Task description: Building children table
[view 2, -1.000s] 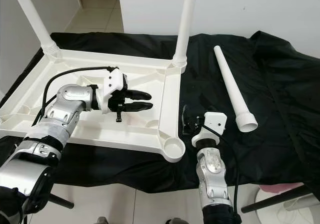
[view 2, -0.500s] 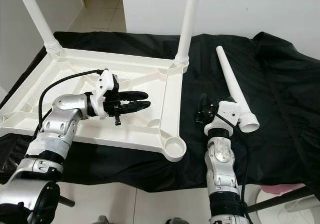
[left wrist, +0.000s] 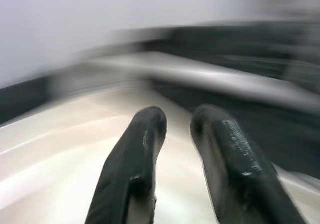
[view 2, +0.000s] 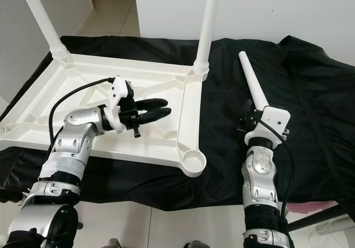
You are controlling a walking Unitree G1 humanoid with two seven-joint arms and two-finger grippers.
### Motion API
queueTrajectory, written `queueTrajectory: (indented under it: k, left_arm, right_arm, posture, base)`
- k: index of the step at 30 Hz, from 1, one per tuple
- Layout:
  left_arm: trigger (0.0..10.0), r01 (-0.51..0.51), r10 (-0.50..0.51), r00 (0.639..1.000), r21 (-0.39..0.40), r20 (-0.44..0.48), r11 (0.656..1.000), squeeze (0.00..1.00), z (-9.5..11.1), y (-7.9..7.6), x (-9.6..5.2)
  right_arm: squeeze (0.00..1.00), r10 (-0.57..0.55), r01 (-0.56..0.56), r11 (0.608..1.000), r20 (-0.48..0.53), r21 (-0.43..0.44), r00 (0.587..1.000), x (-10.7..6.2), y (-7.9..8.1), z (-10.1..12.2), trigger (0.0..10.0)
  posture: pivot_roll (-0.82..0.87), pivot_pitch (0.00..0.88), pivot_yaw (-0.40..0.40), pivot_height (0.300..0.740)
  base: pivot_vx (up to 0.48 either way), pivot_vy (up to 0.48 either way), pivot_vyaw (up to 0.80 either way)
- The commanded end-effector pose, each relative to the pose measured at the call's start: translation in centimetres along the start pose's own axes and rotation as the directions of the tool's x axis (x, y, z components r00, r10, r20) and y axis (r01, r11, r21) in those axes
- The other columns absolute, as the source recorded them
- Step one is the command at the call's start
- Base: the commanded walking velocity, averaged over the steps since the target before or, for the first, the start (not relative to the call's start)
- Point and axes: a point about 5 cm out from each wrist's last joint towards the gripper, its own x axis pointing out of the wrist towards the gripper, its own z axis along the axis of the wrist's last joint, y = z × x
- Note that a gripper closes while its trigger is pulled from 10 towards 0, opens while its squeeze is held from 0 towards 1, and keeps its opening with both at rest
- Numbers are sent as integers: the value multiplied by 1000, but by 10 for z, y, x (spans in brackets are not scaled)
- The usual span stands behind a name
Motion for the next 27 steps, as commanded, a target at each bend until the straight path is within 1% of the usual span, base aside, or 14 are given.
queueTrajectory:
  k: [1,6,9,11,12,13,16,18,19,21,22,23,24,27]
  left_arm:
    - [10000,-267,267,963,-6,-33,964,0,-3,17,-6]
    - [10000,-282,281,959,-13,-42,959,0,-5,14,-6]
    - [10000,-350,348,936,-28,-54,936,0,-6,19,-7]
    - [10000,-350,348,936,-28,-54,936,0,-6,19,-7]
    - [10000,-389,385,920,-53,-66,920,0,-7,23,-8]
    - [10000,-389,385,920,-53,-66,920,0,-7,23,-8]
    - [10000,-255,254,967,-54,-30,965,0,-3,8,-8]
    - [10000,-255,254,967,-54,-30,965,0,-3,8,-8]
    - [10000,-204,203,979,-60,-14,977,0,-1,1,-8]
    - [10000,-188,188,982,-48,-3,981,0,1,-5,-7]
    - [10000,-176,176,984,-43,1,983,0,2,-10,-5]
    - [10000,-176,176,984,-43,1,983,0,2,-10,-5]
    - [10000,-181,181,984,-38,-1,983,0,2,-13,-4]
    - [10000,-186,186,983,-36,-4,982,0,3,-14,-3]
  right_arm:
    - [0,-21,21,1000,-22,-10,1000,-1,-4,-4,10000]
    - [0,-35,35,999,-21,-16,999,1,-7,-5,10000]
    - [0,-49,48,999,-21,-24,999,3,-11,-5,10000]
    - [0,-49,48,999,-21,-24,999,3,-11,-5,10000]
    - [0,-55,55,998,-22,-30,998,4,-13,-5,10000]
    - [0,-55,55,998,-22,-30,998,4,-13,-5,10000]
    - [0,-105,104,994,-51,-28,993,4,-27,-10,10000]
    - [0,-105,104,994,-51,-28,993,4,-27,-10,10000]
    - [0,-119,117,993,-56,-31,991,3,-31,-11,10000]
    - [0,-133,131,991,-60,-31,989,3,-36,-11,10000]
    - [322,-152,151,988,-69,-25,986,2,-41,-12,10000]
    - [322,-152,151,988,-69,-25,986,2,-41,-12,10000]
    - [1000,-163,163,987,-81,-9,983,1,-46,-14,10000]
    - [1000,-162,165,986,-96,18,982,-1,-50,-15,10000]
  posture:
    - [-9,15,-3,740]
    - [-10,15,-5,740]
    - [-10,15,-5,740]
    - [-10,15,-5,740]
    - [-10,15,-5,740]
    - [-10,15,-5,740]
    - [-11,19,-6,740]
    - [-11,19,-6,740]
    - [-11,22,-5,740]
    - [-11,24,-4,740]
    - [-13,26,-2,740]
    - [-13,26,-2,740]
    - [-13,27,0,740]
    - [-13,27,1,740]
  base:
    - [0,0,0]
    - [0,0,0]
    - [0,0,0]
    - [0,0,0]
    - [0,0,0]
    - [0,0,0]
    - [0,0,0]
    - [0,0,0]
    - [0,0,0]
    - [0,0,0]
    - [0,0,0]
    - [0,0,0]
    - [0,0,0]
    - [0,0,0]
